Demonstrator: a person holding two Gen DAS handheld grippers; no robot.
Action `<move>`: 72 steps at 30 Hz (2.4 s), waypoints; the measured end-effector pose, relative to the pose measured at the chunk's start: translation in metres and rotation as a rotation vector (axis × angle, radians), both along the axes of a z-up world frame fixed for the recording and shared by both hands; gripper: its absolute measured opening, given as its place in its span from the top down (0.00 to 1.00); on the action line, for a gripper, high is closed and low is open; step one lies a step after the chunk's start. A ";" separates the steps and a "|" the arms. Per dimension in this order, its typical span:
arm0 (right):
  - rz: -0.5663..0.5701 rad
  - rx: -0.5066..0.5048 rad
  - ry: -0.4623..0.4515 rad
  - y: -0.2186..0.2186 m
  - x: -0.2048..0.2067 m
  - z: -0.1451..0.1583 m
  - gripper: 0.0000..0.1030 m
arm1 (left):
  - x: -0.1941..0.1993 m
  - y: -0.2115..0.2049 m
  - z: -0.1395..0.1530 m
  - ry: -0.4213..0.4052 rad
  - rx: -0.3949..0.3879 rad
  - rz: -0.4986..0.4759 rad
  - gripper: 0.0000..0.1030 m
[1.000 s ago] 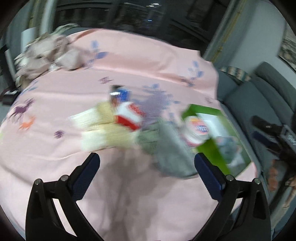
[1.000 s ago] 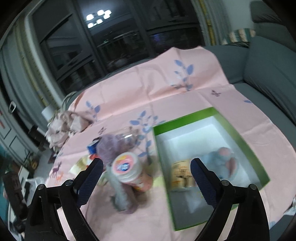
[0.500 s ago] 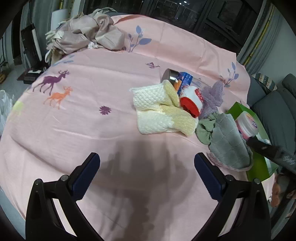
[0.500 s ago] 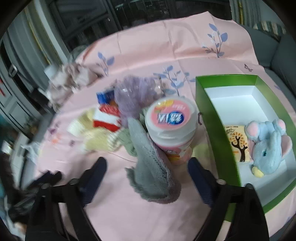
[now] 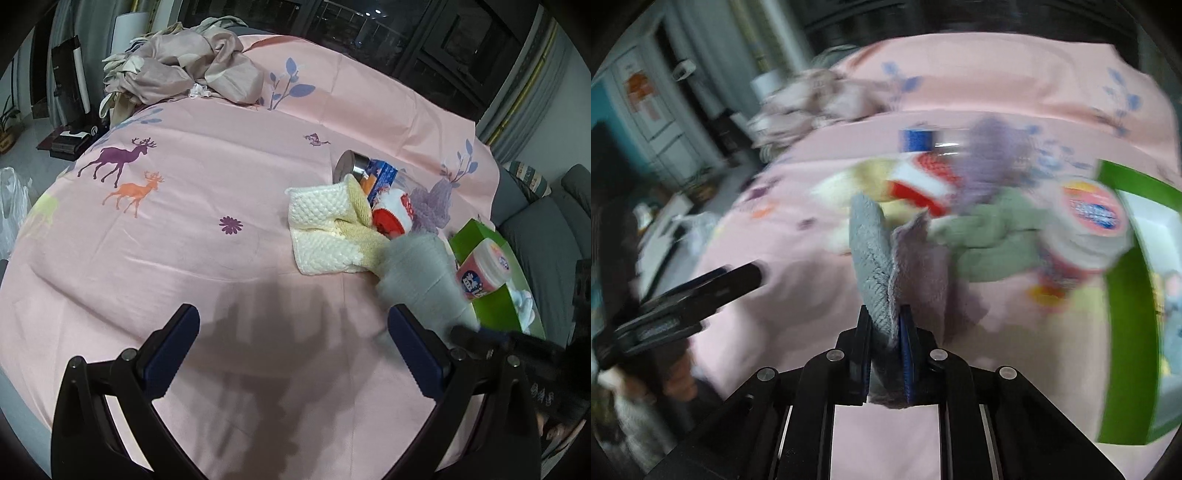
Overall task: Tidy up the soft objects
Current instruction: 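Return the right gripper to the pile and grasp the grey fleece towel, then carry the grey towel with the right gripper into the green box and release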
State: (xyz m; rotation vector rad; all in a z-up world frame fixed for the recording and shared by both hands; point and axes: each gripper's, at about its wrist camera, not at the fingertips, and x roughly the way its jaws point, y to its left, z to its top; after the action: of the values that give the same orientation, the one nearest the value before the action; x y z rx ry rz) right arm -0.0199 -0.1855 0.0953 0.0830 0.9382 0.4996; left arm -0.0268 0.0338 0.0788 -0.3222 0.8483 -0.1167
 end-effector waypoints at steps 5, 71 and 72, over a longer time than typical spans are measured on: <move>0.068 0.043 0.123 0.024 0.012 -0.028 0.86 | 0.000 0.001 -0.002 0.018 0.007 0.000 0.01; -0.406 0.389 -0.164 -0.175 -0.010 0.046 0.52 | 0.004 -0.259 0.080 -0.222 0.089 -0.657 0.78; -0.423 0.391 -0.165 -0.181 -0.010 0.045 0.52 | 0.006 -0.265 0.079 -0.219 0.087 -0.670 0.78</move>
State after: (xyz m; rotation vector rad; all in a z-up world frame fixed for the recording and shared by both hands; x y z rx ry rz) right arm -0.0301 -0.3663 0.1406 0.5737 0.6277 0.2840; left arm -0.0204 -0.2313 0.1581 0.0680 0.7130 -0.7238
